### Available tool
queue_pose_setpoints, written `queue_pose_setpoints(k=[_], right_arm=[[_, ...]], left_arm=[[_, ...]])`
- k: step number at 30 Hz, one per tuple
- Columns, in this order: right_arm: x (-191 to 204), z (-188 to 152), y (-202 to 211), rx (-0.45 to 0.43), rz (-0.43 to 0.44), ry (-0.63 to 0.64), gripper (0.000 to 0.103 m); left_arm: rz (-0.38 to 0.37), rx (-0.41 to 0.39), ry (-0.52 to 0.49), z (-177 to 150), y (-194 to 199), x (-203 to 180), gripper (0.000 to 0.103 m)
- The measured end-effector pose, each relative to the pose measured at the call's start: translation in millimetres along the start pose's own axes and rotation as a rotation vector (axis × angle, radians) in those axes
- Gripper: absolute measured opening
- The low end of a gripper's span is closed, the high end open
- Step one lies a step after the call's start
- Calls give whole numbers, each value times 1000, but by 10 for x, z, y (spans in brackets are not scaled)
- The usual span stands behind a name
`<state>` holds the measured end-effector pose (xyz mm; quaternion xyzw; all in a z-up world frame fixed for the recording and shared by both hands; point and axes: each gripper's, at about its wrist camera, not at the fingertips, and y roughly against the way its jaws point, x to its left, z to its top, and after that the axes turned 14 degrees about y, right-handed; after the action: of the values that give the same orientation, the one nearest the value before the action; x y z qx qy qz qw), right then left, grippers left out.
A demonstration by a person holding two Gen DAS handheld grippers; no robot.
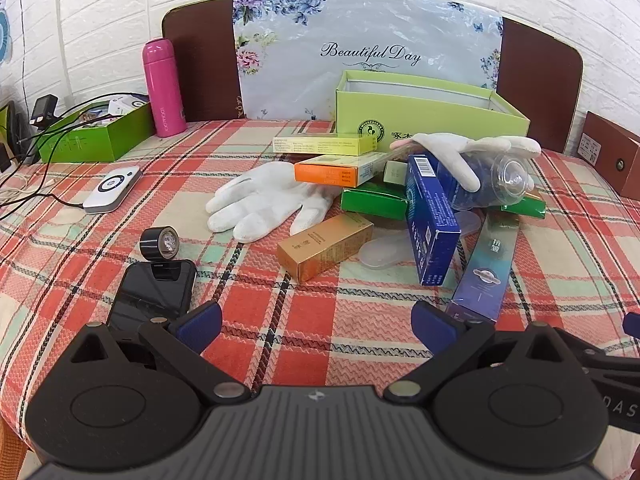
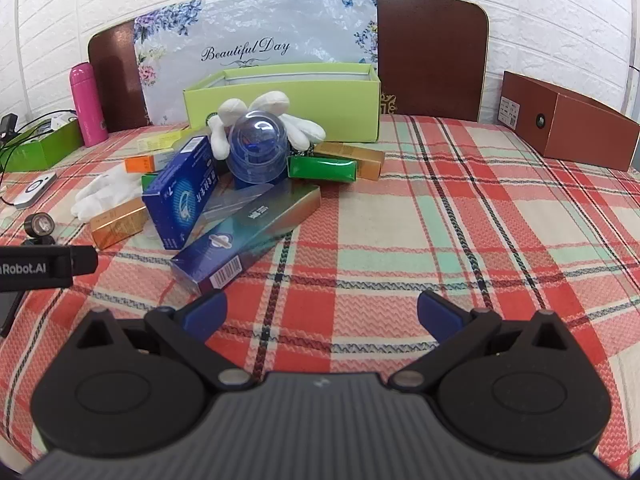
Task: Organize objects
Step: 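Move both grippers toward the pile of product boxes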
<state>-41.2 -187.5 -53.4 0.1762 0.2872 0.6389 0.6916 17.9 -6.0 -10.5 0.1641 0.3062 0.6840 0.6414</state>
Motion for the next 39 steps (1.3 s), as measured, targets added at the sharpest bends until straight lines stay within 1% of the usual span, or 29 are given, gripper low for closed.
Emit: queue_pose_setpoints(k=[9, 13, 16, 20, 22, 26, 32, 34, 36, 39], right_arm=[[20, 14, -61, 7, 5, 10, 103], [26, 44, -118, 26, 11, 16, 103], [44, 59, -167, 20, 15, 24, 103], [88, 106, -222, 39, 35, 31, 103], [121, 151, -259, 42, 29, 58, 103], [215, 265, -318, 5, 43, 81, 103], [379, 473, -500, -24, 70, 85, 103], [404, 527, -611, -1, 70, 55, 103], [422, 553, -721, 22, 86, 45, 103], [449, 528, -830, 51, 93, 60, 103]], left_arm=[[-5, 11, -2, 33, -60, 18, 103], [-2, 17, 6, 55, -104, 48, 103], [-1, 22, 6, 84, -153, 70, 103], [8, 9, 6, 188, -221, 102, 103], [3, 0, 11, 254, -246, 131, 103], [-16, 1, -6, 389, -359, 153, 103], [-48, 33, -26, 553, -627, 133, 103], [-52, 51, -34, 559, -714, 115, 102], [-54, 73, -36, 555, -785, 106, 99], [-64, 109, -24, 534, -864, 110, 96]])
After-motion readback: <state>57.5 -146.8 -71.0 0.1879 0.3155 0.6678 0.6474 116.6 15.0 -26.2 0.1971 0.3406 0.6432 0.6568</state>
